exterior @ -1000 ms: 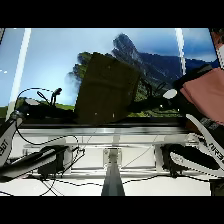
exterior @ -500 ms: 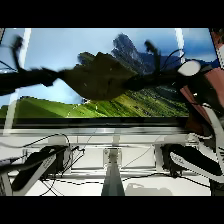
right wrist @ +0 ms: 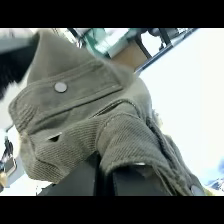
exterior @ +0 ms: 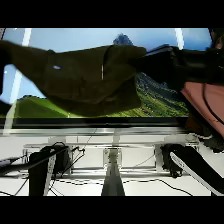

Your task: Fold the clothes and pants, and hang the long-sleeved shirts on hangers.

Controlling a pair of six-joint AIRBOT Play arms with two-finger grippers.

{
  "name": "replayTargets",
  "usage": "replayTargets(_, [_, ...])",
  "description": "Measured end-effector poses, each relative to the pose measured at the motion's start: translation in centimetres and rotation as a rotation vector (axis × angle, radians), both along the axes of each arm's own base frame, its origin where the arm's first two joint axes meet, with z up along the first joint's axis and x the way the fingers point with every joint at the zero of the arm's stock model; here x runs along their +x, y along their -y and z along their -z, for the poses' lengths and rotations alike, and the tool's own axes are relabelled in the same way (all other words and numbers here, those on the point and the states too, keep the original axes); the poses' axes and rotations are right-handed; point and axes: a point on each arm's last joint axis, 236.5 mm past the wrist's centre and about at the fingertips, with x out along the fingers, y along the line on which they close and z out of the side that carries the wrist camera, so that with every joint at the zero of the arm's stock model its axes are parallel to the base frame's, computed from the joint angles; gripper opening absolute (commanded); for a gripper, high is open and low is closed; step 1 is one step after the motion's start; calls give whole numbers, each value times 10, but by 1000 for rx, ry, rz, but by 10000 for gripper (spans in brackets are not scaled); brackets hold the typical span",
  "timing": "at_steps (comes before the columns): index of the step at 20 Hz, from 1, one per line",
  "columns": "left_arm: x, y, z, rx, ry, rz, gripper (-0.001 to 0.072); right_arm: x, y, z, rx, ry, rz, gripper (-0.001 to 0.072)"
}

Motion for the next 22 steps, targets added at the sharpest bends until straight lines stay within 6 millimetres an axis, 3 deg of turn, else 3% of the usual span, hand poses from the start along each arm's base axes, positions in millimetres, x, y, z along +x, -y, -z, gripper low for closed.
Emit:
replayTargets(2, [6,-9,27,-59,-73,-40,12,8,2,13,-2,-85,73,44])
replayTargets(4, [27,-15,72,-125,-200,-51,12,24,1,44,-16,-201,143,44])
replayTargets(7, [69,-25,161,-239,-429,-71,12,61,-1,113,-56,-360,265,44])
replayTargets(11, [110,-23,256,-349,-679,-75,12,119,13,203,-88,-508,465,44])
replayTargets(14, [121,9,305,-374,-829,-1,12,159,38,252,-116,-550,608,44])
replayTargets(17, [110,58,344,-330,-961,114,12,183,76,284,-162,-573,714,44])
replayTargets(19, [97,86,365,-287,-1035,181,12,185,103,304,-222,-610,746,44])
replayTargets(22, [79,114,396,-244,-1145,236,14,163,138,338,-398,-679,713,44])
